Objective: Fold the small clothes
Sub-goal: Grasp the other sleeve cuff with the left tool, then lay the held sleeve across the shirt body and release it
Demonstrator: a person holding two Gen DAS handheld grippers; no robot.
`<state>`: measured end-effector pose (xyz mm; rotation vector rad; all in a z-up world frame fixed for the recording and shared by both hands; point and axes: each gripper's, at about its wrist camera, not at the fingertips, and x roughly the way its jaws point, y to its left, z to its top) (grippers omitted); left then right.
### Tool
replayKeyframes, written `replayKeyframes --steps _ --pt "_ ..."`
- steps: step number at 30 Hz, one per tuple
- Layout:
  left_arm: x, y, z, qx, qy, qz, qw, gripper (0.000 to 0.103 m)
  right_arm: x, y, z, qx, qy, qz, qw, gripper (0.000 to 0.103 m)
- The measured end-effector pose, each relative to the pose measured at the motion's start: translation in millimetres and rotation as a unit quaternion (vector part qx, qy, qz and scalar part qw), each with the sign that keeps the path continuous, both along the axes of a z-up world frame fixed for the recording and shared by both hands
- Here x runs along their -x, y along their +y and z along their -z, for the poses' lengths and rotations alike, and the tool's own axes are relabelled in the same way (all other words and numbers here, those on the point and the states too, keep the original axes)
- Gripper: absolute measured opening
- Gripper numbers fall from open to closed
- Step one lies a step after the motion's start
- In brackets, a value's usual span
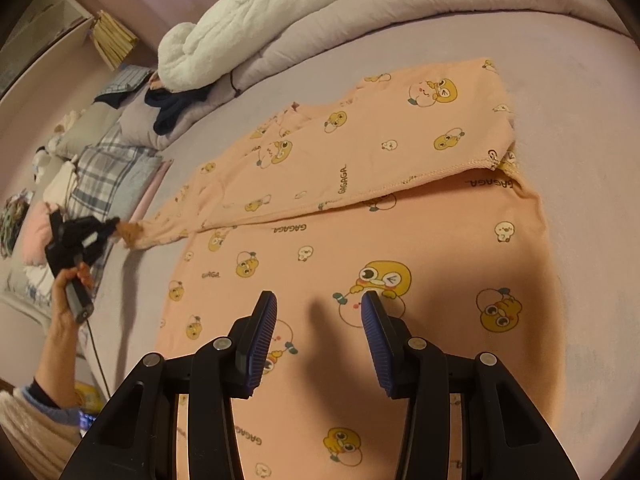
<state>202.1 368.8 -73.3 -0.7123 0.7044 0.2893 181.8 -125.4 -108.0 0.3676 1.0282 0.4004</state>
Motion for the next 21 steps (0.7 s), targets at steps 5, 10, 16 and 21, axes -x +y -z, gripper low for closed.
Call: replayKeyframes --steps 5,10,16,21 --pt "-18.5 -69.8 -25.2 -0.034 -0.030 0.099 0.9941 0.004 4.3 -9.9 -0.6 -0.012 -0.002 0.009 1.000 0.046" --pt "-28.5 -162.5 -37.6 -0.054 -0.055 0.209 0.9748 0.004 5.2 -18.7 -0.7 -0.031 -0.003 0.019 0.999 0.046" --pt "-34.8 -281.2 -24.2 -0.070 -0.055 0.328 0.9403 0.005 2.4 -31.7 4.8 -0.060 0.003 0.041 0.997 0.046" --pt "-26.4 -319.8 -5.0 -0.064 -0.040 0.364 0.9283 0.007 -4.4 -37.6 5.1 -0.102 0.018 0.049 0.993 0.046"
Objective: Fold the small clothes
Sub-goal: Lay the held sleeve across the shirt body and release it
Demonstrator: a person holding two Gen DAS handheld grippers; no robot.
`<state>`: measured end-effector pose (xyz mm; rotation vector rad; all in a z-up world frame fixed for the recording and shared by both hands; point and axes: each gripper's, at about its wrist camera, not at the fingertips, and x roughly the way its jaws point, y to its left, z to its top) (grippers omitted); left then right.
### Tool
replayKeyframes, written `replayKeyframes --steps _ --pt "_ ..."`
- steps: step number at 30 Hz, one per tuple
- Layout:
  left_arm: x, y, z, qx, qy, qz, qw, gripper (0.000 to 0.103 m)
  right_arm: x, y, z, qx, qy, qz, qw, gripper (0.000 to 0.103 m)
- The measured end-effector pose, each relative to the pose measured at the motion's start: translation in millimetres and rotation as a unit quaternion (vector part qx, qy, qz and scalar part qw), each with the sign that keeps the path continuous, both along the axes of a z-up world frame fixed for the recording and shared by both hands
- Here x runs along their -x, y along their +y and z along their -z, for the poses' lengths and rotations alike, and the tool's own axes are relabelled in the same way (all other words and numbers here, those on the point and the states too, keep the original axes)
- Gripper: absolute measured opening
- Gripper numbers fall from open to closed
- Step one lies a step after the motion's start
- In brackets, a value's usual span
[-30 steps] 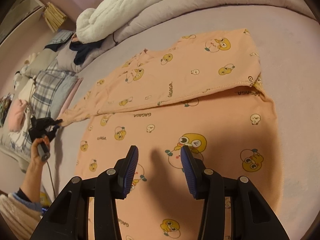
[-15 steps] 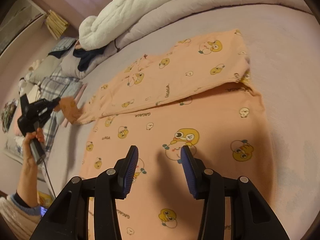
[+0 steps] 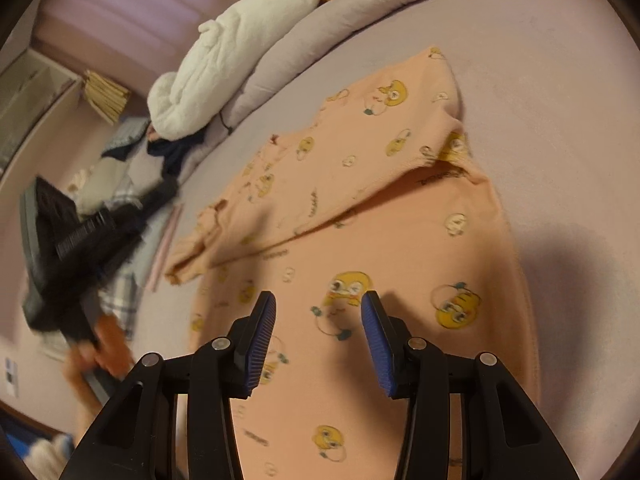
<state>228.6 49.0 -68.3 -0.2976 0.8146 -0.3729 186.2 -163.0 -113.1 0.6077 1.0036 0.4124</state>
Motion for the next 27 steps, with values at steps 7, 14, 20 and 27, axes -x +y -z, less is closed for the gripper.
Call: replayKeyframes --steps 7,14,20,27 --pt "31.4 63.6 24.4 -0.013 0.039 -0.069 0.9968 0.037 -36.8 51.9 3.9 -0.045 0.014 -0.058 0.997 0.056" --pt "68.3 145.3 40.9 -0.012 0.059 -0.165 0.9846 0.039 -84.5 147.0 17.6 -0.084 0.044 -0.129 0.987 0.056" --pt "97.5 180.9 48.4 0.010 0.065 -0.204 0.9767 0.040 -124.7 182.1 35.3 -0.121 0.082 -0.106 0.984 0.056" --pt "104.4 191.8 51.0 0.024 0.068 -0.210 0.9750 0.040 -140.4 179.8 42.6 -0.160 0.097 -0.072 0.980 0.052"
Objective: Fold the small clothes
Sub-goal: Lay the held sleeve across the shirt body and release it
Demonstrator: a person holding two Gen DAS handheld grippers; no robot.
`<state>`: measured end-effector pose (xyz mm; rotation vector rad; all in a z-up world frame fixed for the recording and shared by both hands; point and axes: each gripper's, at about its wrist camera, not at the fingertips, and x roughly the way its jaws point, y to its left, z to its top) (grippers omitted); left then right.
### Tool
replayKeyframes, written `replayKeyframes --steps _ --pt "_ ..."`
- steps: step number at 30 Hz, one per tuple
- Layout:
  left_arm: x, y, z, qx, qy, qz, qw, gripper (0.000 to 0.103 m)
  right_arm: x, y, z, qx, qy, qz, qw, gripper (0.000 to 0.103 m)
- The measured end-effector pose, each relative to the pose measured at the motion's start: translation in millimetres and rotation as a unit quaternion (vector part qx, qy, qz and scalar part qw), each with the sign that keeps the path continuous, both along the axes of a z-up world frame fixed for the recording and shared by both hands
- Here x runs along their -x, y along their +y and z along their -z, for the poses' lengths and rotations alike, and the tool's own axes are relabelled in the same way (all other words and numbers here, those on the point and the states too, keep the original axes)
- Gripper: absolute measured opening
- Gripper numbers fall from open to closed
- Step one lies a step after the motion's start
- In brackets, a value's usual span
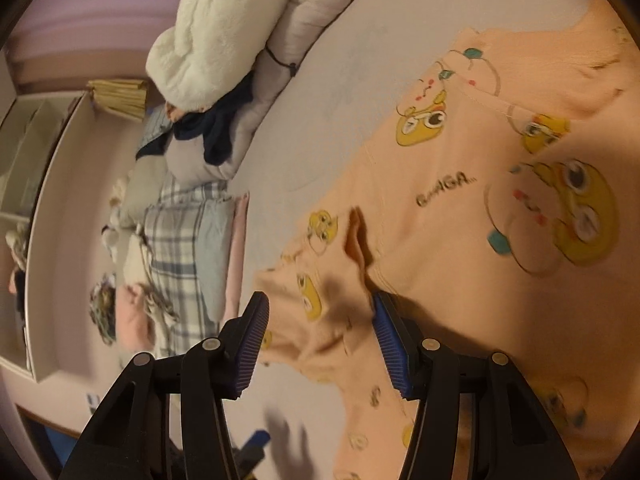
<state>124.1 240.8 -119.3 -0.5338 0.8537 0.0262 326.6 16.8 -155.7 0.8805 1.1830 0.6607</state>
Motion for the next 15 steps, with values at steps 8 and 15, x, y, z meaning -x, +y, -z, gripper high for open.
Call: replayKeyframes --steps 8,15 --pt "2.6 6.1 4.5 0.010 0.003 -0.001 0.9999 0.040 -2.4 20.1 -12.9 0.060 -0.034 -0.012 0.998 0.007" --pt "-1.2 -2.3 -0.4 0.010 -0.001 0.011 0.9999 0.040 24.3 -39.0 -113.2 0.019 -0.169 0.010 0.985 0.007"
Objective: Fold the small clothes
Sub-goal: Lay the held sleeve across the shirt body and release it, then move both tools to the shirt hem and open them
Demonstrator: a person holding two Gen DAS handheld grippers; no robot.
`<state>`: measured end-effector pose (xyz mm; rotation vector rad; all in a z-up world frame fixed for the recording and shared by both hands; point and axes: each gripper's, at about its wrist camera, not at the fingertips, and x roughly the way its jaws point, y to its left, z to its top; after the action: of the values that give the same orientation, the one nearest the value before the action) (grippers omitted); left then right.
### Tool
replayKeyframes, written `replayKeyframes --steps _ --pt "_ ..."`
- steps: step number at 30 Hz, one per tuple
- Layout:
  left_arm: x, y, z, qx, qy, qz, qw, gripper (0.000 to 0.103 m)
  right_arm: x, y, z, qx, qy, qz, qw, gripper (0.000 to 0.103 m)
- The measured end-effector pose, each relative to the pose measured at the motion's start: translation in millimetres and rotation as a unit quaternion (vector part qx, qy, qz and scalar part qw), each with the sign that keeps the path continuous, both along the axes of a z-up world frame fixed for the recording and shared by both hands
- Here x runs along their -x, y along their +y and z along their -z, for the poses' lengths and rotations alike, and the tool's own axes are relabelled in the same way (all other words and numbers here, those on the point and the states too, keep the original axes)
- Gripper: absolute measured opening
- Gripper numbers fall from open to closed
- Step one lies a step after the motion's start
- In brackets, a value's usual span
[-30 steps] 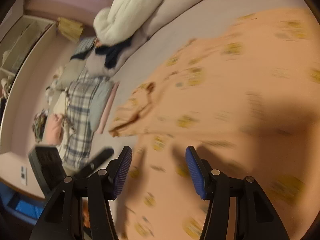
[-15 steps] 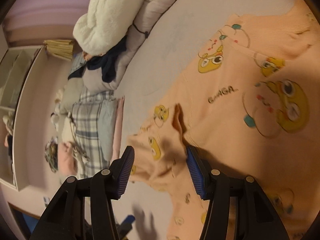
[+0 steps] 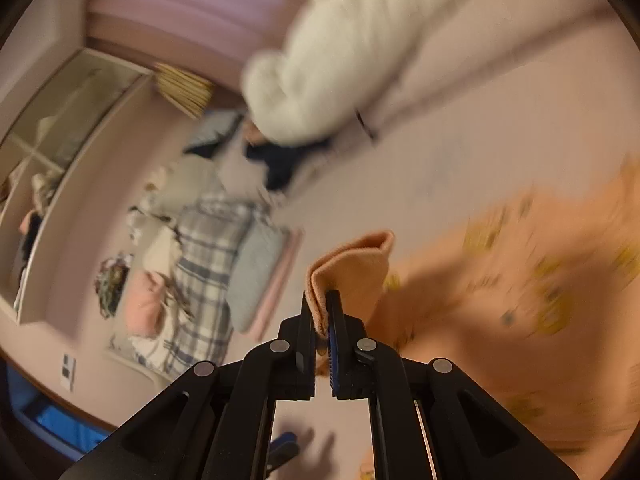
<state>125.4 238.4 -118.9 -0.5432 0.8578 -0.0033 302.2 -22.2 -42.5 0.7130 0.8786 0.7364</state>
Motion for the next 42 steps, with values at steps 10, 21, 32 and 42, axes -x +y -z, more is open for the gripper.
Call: replayKeyframes --steps 10,21,32,42 --pt "-13.8 -43.9 -13.1 -0.010 -0.002 0.051 0.9987 0.040 25.4 -133.1 -34.6 0.081 -0.043 0.100 0.991 0.007" --pt "-37.8 -92.8 -16.7 -0.014 0.007 0.104 0.9945 0.043 39.5 -211.6 33.7 0.132 0.046 0.157 0.978 0.007" --pt "-88.4 -116.6 -21.7 -0.024 0.010 0.121 0.9923 0.044 56.4 -216.9 32.5 0.229 0.058 0.203 0.950 0.009" --pt "-140.9 -132.9 20.4 -0.057 0.059 0.131 0.9879 0.041 50.7 -188.1 51.7 0.276 0.016 0.104 0.956 0.009"
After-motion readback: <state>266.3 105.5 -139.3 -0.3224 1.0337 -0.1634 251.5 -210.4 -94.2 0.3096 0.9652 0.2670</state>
